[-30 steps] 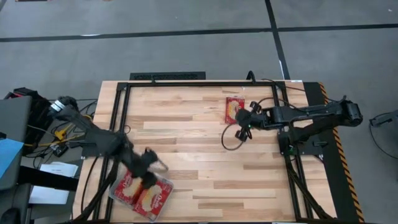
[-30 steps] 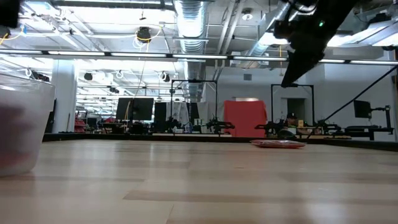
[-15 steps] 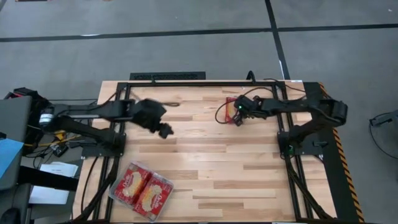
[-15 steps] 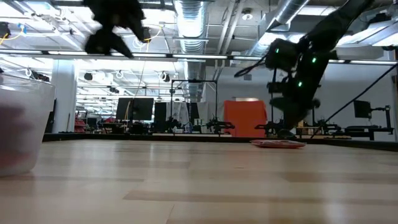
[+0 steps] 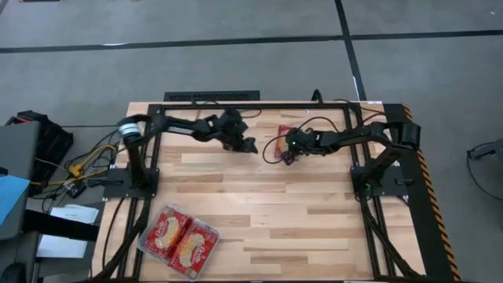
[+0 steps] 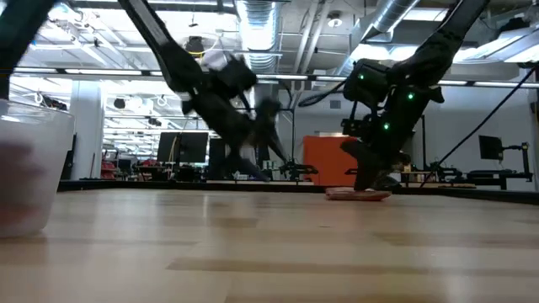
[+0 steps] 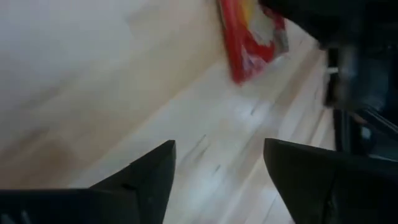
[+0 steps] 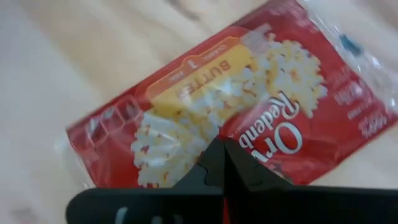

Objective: Sort popcorn bags into baskets
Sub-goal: Put the red popcorn bag into the transparent bin

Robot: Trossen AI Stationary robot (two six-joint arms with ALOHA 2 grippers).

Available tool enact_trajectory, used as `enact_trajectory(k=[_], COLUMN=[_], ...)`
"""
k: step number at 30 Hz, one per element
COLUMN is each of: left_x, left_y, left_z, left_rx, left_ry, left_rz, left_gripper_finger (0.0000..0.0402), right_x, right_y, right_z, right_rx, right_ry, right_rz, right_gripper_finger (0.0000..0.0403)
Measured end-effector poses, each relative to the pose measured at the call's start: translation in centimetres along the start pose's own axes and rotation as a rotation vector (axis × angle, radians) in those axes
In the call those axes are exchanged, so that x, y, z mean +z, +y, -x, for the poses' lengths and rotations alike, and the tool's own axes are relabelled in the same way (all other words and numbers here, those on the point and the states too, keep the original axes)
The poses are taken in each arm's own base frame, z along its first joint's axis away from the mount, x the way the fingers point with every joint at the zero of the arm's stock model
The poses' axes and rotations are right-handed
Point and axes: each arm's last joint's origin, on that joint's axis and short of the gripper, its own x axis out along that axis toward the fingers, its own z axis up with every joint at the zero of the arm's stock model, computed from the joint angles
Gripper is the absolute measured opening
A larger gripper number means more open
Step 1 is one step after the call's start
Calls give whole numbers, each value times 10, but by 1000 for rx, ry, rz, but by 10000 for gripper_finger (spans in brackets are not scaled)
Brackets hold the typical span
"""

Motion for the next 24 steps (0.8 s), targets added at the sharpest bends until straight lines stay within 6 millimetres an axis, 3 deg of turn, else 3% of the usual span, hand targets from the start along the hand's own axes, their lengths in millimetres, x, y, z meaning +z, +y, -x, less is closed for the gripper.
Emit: enact_trajectory(k=[3, 7, 11, 14, 20, 24], left_x=[-2, 1, 2, 4, 9, 7], left_y=[18, 23, 21, 13, 8, 6], left_z=[-29, -46, -47, -41, -35, -38], left_rx=[-39, -61, -47, -28, 5, -4], left_ry=[86, 136, 102, 36, -75, -83], left_rz=[81, 160, 155, 126, 95, 102], left_gripper_finger=[252, 281, 295, 297, 298, 298], right_x=[-1, -1, 1, 9, 5, 0], right_y=[13, 25, 39, 46, 40, 35], right_z=[-1, -1, 10, 32, 59, 59], right_rx=[61, 134, 164, 185, 125, 41], right_ry=[-35, -63, -82, -153, -151, -123], right_rz=[7, 9, 44, 50, 36, 36], right_gripper_finger=[11, 10, 12, 9, 14, 17])
